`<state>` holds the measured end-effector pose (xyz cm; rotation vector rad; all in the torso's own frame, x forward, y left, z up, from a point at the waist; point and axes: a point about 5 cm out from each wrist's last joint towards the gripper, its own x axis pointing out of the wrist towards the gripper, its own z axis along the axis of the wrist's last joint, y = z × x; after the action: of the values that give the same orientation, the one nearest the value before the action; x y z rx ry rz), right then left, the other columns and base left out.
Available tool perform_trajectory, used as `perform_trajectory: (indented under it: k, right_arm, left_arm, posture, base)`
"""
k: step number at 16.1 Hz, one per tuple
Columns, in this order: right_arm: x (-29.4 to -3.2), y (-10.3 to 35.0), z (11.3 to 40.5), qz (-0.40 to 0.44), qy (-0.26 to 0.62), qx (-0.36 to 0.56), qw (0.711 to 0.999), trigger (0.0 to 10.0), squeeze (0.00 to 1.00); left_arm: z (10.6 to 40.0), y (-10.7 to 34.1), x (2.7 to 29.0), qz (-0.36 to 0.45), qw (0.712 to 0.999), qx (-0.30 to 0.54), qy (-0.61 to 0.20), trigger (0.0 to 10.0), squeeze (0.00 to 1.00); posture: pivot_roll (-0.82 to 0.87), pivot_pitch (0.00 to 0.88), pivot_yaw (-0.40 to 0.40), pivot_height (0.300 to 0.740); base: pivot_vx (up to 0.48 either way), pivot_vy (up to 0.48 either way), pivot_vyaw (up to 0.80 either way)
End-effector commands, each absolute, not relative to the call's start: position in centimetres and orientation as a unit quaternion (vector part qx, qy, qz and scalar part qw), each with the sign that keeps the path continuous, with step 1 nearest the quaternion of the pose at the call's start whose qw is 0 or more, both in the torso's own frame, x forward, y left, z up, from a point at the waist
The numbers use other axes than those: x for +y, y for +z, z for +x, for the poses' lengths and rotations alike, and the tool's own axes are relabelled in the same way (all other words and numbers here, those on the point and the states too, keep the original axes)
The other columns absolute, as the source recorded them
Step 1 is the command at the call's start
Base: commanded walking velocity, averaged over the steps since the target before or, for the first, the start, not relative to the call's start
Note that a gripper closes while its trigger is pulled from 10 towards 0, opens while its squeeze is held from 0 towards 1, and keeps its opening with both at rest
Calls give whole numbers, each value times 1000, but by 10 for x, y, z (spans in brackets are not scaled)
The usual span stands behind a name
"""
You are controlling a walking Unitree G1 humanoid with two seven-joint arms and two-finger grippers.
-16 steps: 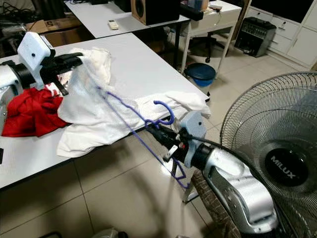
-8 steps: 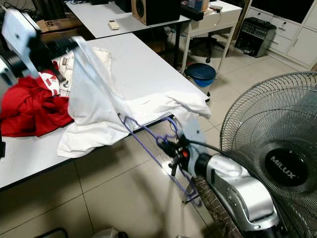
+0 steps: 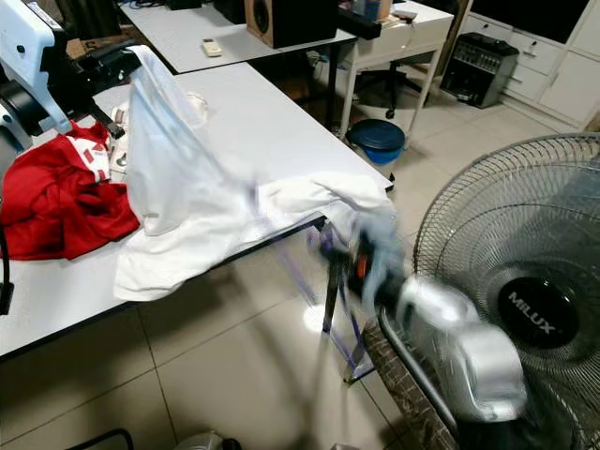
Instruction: Hang hanger
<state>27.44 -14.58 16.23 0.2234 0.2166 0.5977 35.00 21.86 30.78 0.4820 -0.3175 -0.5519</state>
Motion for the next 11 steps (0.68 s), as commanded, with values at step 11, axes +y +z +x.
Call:
perform_trajectory:
  k: [11]
  right_arm:
    - [-178, 254, 326, 230, 193, -136, 944, 10000, 0]
  left_arm:
    - [353, 333, 252, 235, 939, -244, -55, 0, 0]
  posture:
    - [-109, 0, 2, 740]
  base:
    - [0, 0, 0]
